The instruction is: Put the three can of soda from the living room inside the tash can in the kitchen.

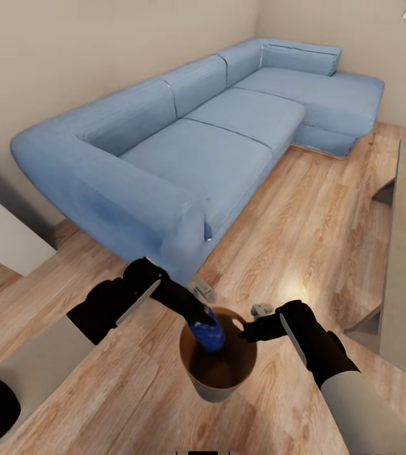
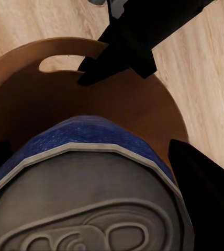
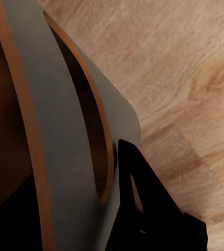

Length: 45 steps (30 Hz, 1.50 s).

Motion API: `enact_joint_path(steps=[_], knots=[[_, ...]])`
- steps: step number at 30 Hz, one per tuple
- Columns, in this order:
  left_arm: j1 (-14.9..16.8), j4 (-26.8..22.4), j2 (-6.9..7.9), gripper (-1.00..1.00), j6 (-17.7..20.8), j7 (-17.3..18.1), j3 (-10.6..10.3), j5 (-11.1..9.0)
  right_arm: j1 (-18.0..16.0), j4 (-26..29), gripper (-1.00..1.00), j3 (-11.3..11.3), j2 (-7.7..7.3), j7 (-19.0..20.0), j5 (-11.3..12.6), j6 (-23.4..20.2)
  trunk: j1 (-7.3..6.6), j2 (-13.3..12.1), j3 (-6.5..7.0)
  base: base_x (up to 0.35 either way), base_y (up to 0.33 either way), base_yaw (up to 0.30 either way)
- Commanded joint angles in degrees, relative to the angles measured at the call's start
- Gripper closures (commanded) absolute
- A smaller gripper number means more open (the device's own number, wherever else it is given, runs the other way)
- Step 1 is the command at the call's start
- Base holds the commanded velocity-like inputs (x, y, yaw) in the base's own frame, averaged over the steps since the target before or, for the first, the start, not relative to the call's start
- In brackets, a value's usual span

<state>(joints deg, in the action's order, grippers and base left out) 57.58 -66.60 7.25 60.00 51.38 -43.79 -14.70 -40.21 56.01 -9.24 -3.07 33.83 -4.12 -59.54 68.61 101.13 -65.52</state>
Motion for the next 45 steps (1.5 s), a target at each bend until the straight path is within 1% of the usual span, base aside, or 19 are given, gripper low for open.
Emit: enact_joint_path(steps=[1, 4, 8, 10, 11, 12, 13, 15, 16, 17, 18, 19, 22, 24, 27, 35, 37, 41, 45], knots=[[0.00, 0.06, -0.11, 1.00, 0.00, 0.02, -0.41, 0.05, -0.11, 0.00, 1.00, -0.05, 0.02, 0.18, 1.49, -0.46, 0.00, 0.00, 0.00, 0.000, 0.000, 0.000], [-0.04, 0.02, -0.24, 1.00, 0.00, -0.02, -0.94, 0.12, -0.29, 0.02, 1.00, -0.07, 0.04, 0.18, 1.49, -0.46, 0.00, 0.00, 0.00, 0.000, 0.000, 0.000], [-0.04, 0.09, -0.41, 1.00, 0.00, -0.41, -1.07, 0.25, -1.01, 0.05, 1.00, -0.12, 0.13, 0.18, 1.55, -0.46, 0.00, 0.00, 0.00, 0.000, 0.000, 0.000], [-0.04, 0.17, -0.71, 1.00, 0.00, -1.08, -1.09, 0.31, -1.40, 0.06, 1.00, -0.14, 0.24, 0.18, 1.58, -0.46, 0.00, 0.00, 0.00, 0.000, 0.000, 0.000], [-0.06, 0.23, -0.99, 1.00, 0.00, -2.04, -1.11, 0.34, -1.72, 0.09, 1.00, -0.15, 0.44, 0.18, 1.61, -0.46, 0.00, 0.00, 0.00, 0.000, 0.000, 0.000], [-0.07, 0.28, -1.48, 1.00, 0.00, -4.36, -1.05, 0.33, -2.06, 0.17, 1.00, -0.16, 0.99, 0.18, 1.62, -0.46, 0.00, 0.00, 0.00, 0.000, 0.000, 0.000], [-0.08, 0.36, -3.04, 1.00, 0.00, -8.58, -1.02, 0.35, -2.33, 0.26, 1.00, -0.46, 1.68, 0.18, 1.59, -0.46, 0.00, 0.00, 0.00, 0.000, 0.000, 0.000], [-0.09, 1.34, -5.13, 1.00, 0.00, -13.27, -1.03, 0.31, -2.50, 0.41, 1.00, -0.80, 2.15, 0.18, 1.58, -0.46, 0.00, 0.00, 0.00, 0.000, 0.000, 0.000], [-0.13, 1.77, -5.58, 1.00, 0.00, -14.19, -1.03, 0.33, -2.53, 0.43, 1.00, -0.85, 2.28, 0.18, 1.58, -0.46, 0.00, 0.00, 0.00, 0.000, 0.000, 0.000], [-0.21, 2.72, -6.44, 1.00, 0.00, -15.75, -1.07, 0.34, -2.59, 0.46, 1.00, -0.92, 2.50, 0.18, 1.58, -0.46, 0.00, 0.00, 0.00, 0.000, 0.000, 0.000], [-0.24, 3.21, -6.82, 1.00, 0.00, -16.41, -1.06, 0.35, -2.61, 0.48, 1.00, -0.94, 2.58, 0.18, 1.58, -0.46, 0.00, 0.00, 0.00, 0.000, 0.000, 0.000], [-0.30, 4.49, -7.67, 1.00, 0.00, -18.11, -1.08, 0.35, -2.64, 0.54, 1.00, -1.02, 2.75, 0.18, 1.57, -0.46, 0.00, 0.00, 0.00, 0.000, 0.000, 0.000], [-0.41, 5.59, -8.77, 1.00, 0.00, -19.91, -1.81, 0.31, -2.67, 0.63, 1.00, -1.31, 2.90, 0.19, 1.57, -0.46, 0.00, 0.00, 0.00, 0.000, 0.000, 0.000], [-0.49, 5.85, -9.07, 1.00, 0.00, -20.28, -2.47, 0.34, -2.68, 0.65, 1.00, -1.44, 2.93, 0.19, 1.57, -0.46, 0.00, 0.00, 0.00, 0.000, 0.000, 0.000], [-0.59, 6.22, -9.36, 1.00, 0.00, -20.79, -4.63, 0.36, -2.68, 0.67, 1.00, -1.59, 2.91, 0.23, 1.57, -0.46, 0.00, 0.00, 0.00, 0.000, 0.000, 0.000], [-0.68, 6.39, -9.38, 1.00, 0.00, -21.04, -6.99, 0.34, -3.23, 0.68, 1.00, -1.61, 2.84, 0.23, 1.57, -0.46, 0.00, 0.00, 0.00, 0.000, 0.000, 0.000], [-0.64, 6.40, -9.26, 1.00, 0.00, -21.05, -8.92, 0.31, -3.47, 0.68, 1.00, -1.58, 2.74, 0.21, 1.57, -0.46, 0.00, 0.00, 0.00, 0.000, 0.000, 0.000], [-0.69, 6.40, -9.01, 1.00, 0.00, -21.06, -9.96, 0.29, -3.64, 0.68, 1.00, -1.54, 2.49, 0.19, 1.57, -0.46, 0.00, 0.00, 0.00, 0.000, 0.000, 0.000], [-0.76, 6.37, -8.88, 1.00, 0.00, -21.06, -10.24, 0.35, -3.71, 0.68, 1.00, -1.50, 2.38, 0.19, 1.57, -0.46, 0.00, 0.00, 0.00, 0.000, 0.000, 0.000]])
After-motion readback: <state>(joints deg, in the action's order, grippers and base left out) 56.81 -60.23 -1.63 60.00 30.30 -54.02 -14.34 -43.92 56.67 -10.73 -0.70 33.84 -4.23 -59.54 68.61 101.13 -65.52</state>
